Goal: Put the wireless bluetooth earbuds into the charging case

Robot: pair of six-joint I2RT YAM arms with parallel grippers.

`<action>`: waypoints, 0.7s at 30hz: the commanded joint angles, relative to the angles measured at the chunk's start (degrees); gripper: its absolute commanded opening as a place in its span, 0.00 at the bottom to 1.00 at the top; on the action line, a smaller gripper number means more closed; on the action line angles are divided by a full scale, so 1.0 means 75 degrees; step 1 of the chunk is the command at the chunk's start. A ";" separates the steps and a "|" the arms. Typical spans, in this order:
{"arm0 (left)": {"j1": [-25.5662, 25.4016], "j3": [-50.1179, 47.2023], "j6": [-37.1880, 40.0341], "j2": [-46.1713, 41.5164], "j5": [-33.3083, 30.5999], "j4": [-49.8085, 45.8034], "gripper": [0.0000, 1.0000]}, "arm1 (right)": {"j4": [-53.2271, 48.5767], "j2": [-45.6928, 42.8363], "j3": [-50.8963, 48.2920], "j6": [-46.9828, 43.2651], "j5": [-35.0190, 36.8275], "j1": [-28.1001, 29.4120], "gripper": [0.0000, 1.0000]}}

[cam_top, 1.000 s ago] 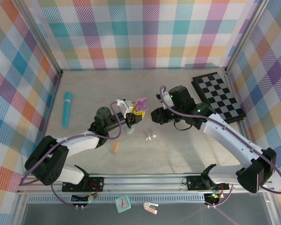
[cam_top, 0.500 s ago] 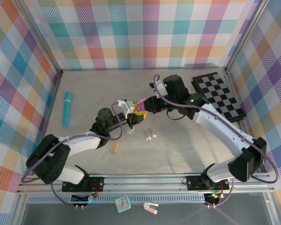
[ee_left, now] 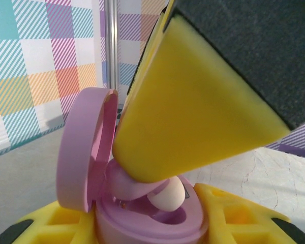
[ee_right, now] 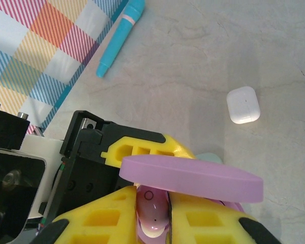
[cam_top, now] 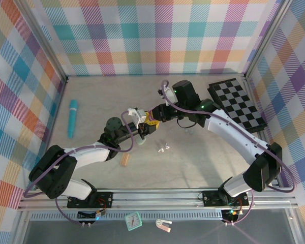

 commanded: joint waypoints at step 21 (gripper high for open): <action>-0.0099 0.0068 -0.0151 0.0083 -0.0133 0.0537 0.29 | 0.0336 -0.0315 -0.0286 0.0158 -0.0082 -0.0017 0.33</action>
